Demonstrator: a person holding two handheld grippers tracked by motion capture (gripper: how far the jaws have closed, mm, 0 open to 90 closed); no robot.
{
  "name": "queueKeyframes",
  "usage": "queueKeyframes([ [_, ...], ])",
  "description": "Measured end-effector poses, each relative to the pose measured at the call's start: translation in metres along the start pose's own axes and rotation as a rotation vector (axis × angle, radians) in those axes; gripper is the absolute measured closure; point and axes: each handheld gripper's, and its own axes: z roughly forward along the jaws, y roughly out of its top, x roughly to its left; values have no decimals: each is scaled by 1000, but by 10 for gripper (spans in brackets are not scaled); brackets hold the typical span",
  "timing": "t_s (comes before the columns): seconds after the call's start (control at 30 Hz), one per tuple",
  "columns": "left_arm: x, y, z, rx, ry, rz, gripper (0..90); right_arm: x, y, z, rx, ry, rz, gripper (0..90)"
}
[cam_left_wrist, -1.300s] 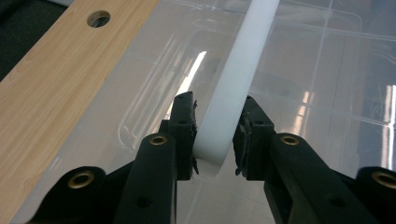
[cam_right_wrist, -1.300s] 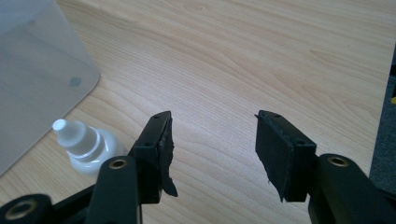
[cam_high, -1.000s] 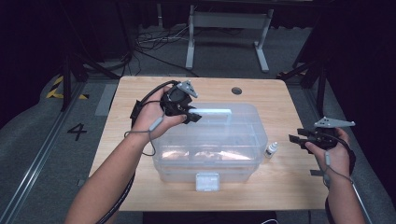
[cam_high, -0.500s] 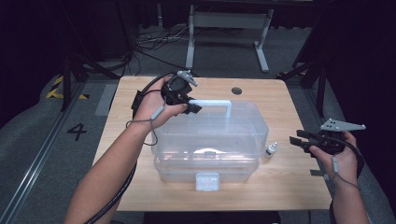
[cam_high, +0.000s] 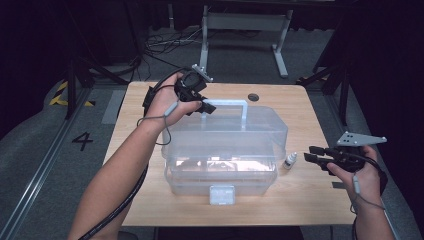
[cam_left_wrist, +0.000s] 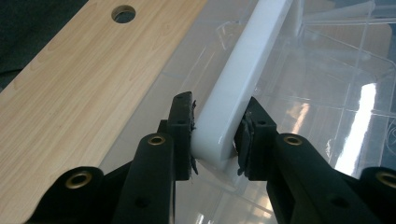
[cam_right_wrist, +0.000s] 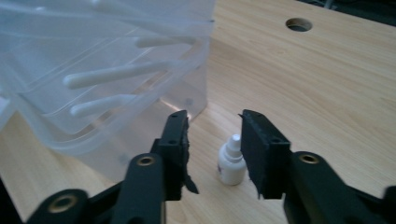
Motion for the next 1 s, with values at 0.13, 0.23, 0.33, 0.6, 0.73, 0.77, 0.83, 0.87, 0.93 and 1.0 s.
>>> queueKeyframes([
  [0.13,4,2,0,8,-12,-11,702,8,2,2,21,33,-13,717],
  [0.23,6,4,1,11,-18,-25,701,15,5,4,34,54,-28,741],
  [0.33,9,6,1,18,-16,-23,700,22,7,5,35,77,-45,756],
  [0.6,17,9,1,31,-52,-33,700,48,17,14,12,151,-109,900],
  [0.73,19,10,1,33,-54,-34,701,55,20,19,-46,199,-113,900],
  [0.77,19,10,1,34,-54,-33,701,56,21,20,-58,204,-111,900],
  [0.83,19,10,1,34,-54,-34,701,57,21,21,-75,207,-110,900],
  [0.87,19,10,1,33,-57,-33,701,57,22,22,-100,211,-108,900],
  [0.93,19,9,1,32,-69,-34,702,56,24,23,-146,229,-95,900],
  [1.0,19,9,1,32,-74,-33,703,56,26,24,-177,235,-90,900],
])
